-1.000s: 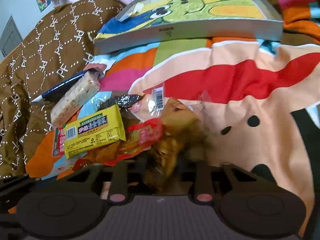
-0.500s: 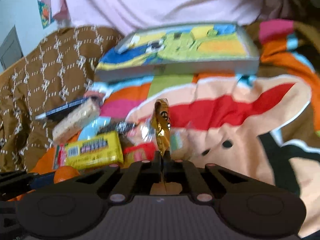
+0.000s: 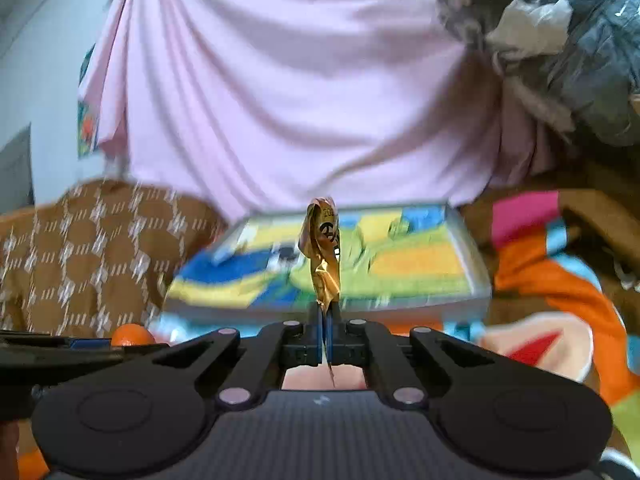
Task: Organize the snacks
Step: 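Carry the orange into the box lid with the left tool while the right tool drops the gold-foil snack there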
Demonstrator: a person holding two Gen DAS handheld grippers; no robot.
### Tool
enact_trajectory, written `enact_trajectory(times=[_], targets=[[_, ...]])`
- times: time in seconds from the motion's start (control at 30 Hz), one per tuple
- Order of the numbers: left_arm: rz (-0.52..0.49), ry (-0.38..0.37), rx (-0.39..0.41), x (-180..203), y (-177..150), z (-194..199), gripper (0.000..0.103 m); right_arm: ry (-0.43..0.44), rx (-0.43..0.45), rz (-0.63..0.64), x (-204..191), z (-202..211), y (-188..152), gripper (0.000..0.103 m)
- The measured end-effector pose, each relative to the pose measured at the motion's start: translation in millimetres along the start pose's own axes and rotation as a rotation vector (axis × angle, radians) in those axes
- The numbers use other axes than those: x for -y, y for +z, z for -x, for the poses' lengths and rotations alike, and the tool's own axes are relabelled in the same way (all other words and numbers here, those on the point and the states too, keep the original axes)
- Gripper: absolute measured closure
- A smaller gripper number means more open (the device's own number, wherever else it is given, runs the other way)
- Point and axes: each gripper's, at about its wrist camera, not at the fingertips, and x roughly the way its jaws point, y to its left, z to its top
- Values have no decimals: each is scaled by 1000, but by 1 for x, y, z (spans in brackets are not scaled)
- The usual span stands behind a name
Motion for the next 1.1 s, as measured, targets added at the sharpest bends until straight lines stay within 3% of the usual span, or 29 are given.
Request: enact_trajectory(times=[0.27, 0.43, 0.7, 1.1], targets=[[26, -11, 21, -1, 50, -64, 67, 13, 88, -133, 26, -49, 13, 101], [53, -32, -18, 2, 61, -110, 67, 27, 67, -180, 38, -86, 5, 100], [62, -76, -82, 13, 54, -156, 67, 71, 7, -272, 53, -111, -2, 100], [33, -66, -140, 24, 47, -179, 67, 20, -53, -294, 69, -119, -1, 99]])
